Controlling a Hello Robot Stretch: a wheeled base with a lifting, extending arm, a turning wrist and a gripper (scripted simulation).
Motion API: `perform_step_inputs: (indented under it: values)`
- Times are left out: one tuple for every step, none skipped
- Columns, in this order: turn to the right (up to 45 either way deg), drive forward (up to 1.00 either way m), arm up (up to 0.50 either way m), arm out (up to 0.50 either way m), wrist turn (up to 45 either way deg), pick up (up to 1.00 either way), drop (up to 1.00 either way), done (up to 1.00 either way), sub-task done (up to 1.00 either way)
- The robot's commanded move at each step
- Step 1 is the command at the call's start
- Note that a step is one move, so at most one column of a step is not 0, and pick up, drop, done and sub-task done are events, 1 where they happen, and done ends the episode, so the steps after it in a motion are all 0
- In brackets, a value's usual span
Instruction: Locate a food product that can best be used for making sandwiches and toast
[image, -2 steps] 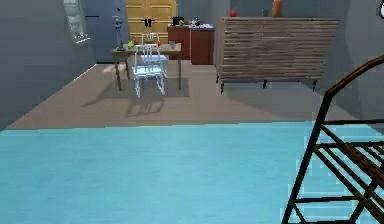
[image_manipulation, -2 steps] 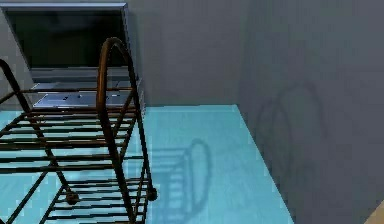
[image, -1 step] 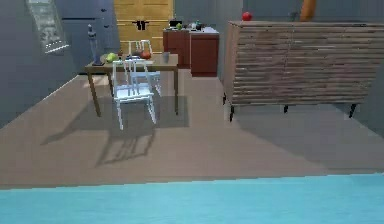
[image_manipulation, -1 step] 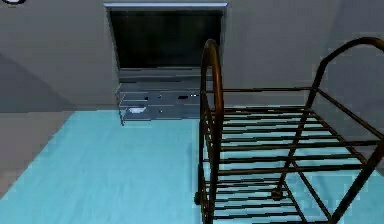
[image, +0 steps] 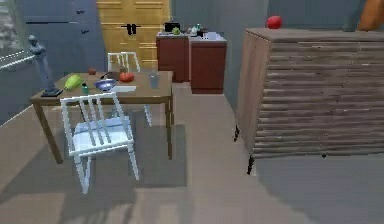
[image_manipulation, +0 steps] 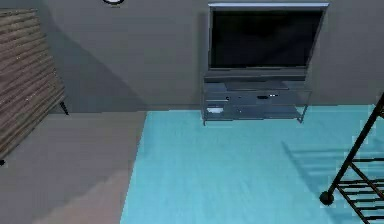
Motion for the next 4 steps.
perform_step_inputs:
  values:
    - [0.0,1.0,0.0,0.0,0.0,0.0,0.0,0.0,0.0]
    - [0.0,0.5,0.0,0.0,0.0,0.0,0.0,0.0,0.0]
    - [-45.0,0.0,0.0,0.0,0.0,0.0,0.0,0.0,0.0]
    - [0.0,0.0,0.0,0.0,0.0,0.0,0.0,1.0,0.0]
